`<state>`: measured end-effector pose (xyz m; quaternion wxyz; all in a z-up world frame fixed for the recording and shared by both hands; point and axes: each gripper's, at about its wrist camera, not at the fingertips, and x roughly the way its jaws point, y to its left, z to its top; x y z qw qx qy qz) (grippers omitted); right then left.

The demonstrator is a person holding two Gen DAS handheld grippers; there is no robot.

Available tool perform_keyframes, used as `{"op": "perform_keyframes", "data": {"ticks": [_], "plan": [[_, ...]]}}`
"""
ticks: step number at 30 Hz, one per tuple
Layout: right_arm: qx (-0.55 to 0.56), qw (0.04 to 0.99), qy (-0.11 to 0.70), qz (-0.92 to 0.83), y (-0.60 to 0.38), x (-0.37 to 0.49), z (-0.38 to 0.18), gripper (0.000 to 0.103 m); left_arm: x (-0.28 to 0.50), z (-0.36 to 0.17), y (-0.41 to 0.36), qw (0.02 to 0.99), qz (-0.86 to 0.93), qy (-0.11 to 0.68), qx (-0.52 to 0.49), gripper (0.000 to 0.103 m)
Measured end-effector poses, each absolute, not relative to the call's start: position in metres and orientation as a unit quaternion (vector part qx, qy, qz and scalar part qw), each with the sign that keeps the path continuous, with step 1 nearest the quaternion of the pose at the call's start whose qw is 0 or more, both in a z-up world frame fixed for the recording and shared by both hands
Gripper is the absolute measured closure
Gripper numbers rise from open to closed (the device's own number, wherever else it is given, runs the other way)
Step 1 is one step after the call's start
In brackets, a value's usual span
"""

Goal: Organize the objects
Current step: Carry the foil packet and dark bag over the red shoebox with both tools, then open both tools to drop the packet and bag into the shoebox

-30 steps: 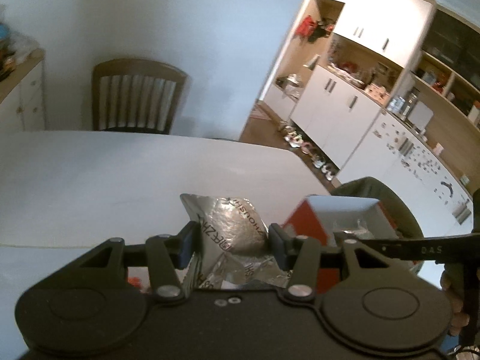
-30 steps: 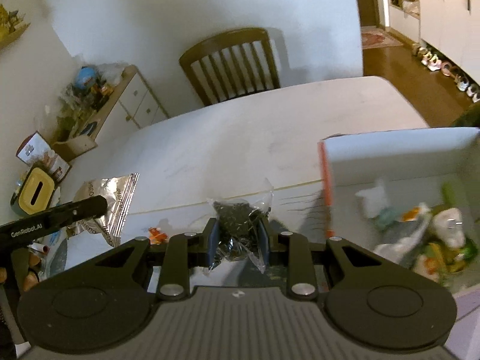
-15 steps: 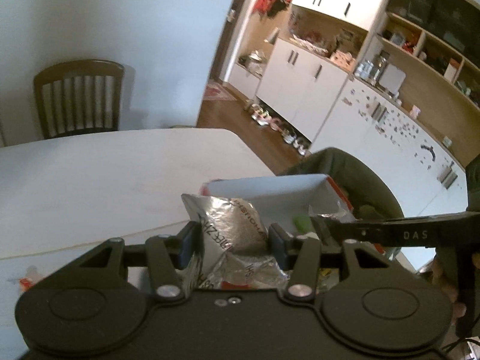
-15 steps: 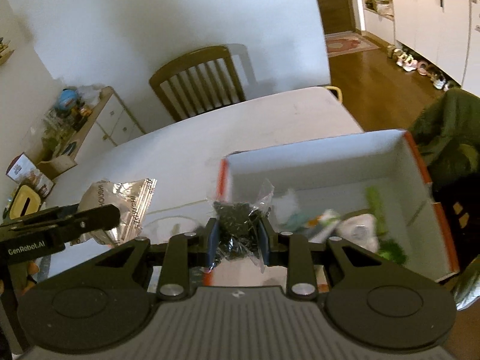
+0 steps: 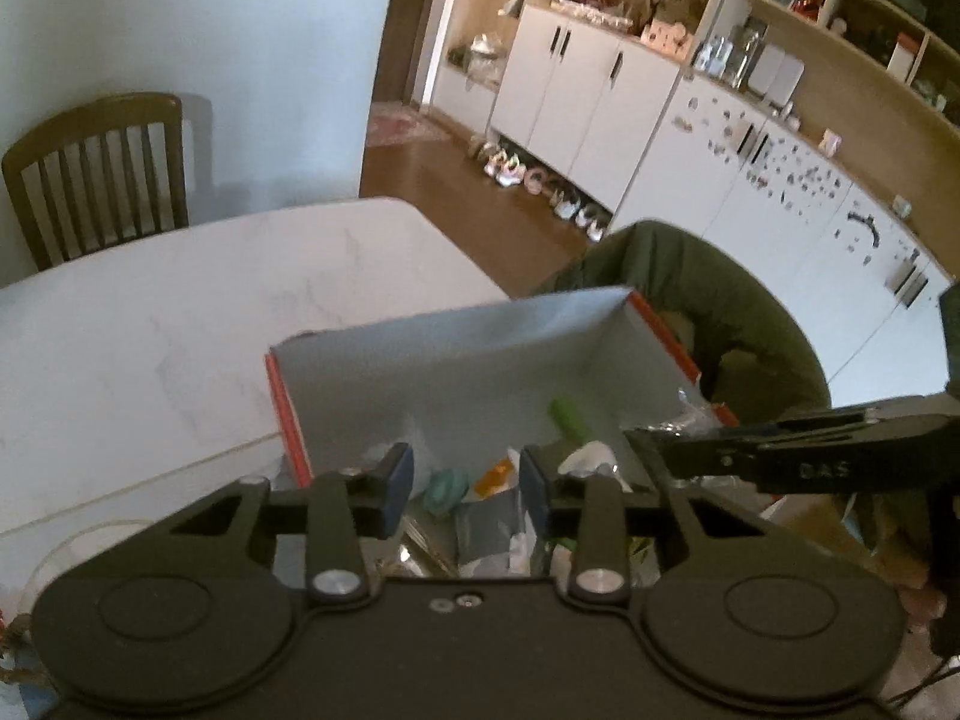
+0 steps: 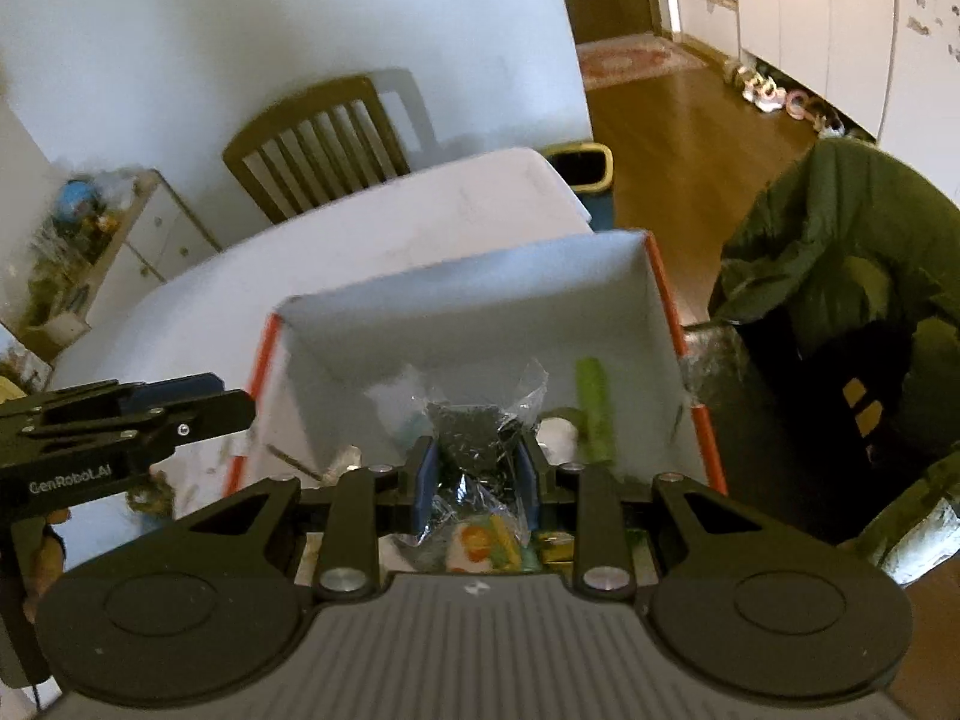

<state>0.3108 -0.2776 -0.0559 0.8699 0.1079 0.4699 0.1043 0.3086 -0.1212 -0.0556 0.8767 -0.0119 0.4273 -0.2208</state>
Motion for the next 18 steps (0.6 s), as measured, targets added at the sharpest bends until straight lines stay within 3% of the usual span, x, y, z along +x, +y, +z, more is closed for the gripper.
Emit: {"op": "perform_keyframes", "data": {"ticks": [18], "plan": [[0.029,0.837,0.533,0.116,-0.285,0.334,-0.128,0.075,0.309,-0.101,-0.154,0.855,-0.206,0.476,0.014,0.066]]}}
